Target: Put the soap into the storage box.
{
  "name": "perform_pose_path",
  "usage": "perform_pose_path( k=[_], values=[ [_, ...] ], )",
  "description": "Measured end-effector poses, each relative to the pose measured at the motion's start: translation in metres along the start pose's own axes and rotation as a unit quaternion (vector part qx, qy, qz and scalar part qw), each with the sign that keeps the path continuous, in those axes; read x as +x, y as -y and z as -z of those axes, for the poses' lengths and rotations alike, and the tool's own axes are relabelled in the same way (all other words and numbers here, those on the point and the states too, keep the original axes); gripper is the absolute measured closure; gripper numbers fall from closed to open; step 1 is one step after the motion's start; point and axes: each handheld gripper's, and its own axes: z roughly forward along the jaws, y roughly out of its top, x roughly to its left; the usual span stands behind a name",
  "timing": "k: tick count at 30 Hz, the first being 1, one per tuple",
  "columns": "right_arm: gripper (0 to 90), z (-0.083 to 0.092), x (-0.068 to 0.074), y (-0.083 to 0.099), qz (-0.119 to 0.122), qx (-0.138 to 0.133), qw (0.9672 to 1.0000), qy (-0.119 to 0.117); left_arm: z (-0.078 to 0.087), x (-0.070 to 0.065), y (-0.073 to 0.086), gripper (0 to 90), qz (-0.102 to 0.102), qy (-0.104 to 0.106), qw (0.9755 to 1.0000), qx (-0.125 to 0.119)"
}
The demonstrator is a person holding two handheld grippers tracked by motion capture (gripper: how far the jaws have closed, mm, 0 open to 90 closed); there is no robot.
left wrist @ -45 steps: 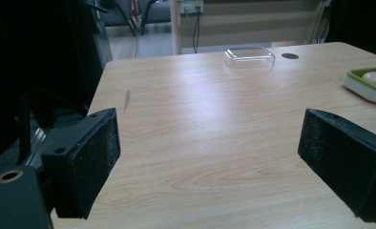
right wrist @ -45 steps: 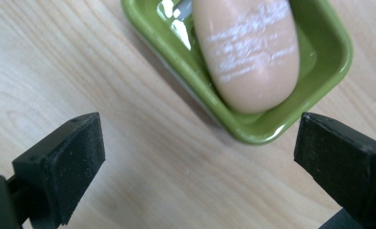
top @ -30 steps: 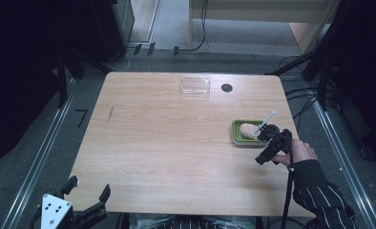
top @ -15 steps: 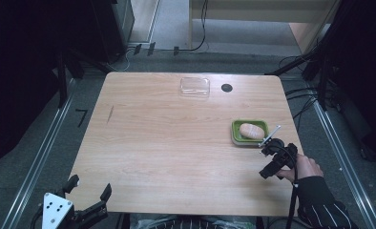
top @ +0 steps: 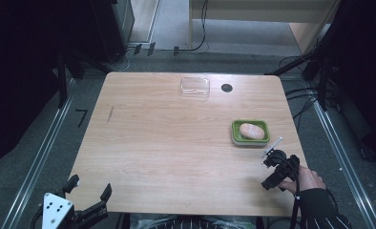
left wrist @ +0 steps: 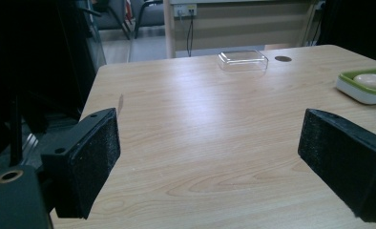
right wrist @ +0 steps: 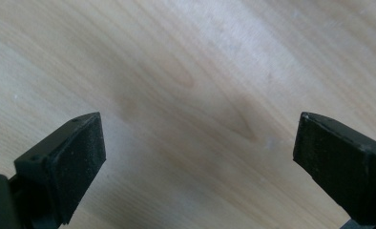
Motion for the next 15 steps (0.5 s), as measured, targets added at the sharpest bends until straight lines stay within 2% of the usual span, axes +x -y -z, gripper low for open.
perform_pose_path(
  k=[8,15],
  values=[
    [4.3,-0.006,0.0037,0.0076,-0.002,0.008,1.0,0.005,-0.0027,-0.0003,-0.001,7.2,-0.001,0.004,1.0,0.001],
    [4.9,-0.0065,0.0048,0.0067,0.008,0.006,0.9999,0.012,-0.0035,-0.0011,-0.0013,7.2,-0.002,0.005,1.0,-0.001]
  ],
)
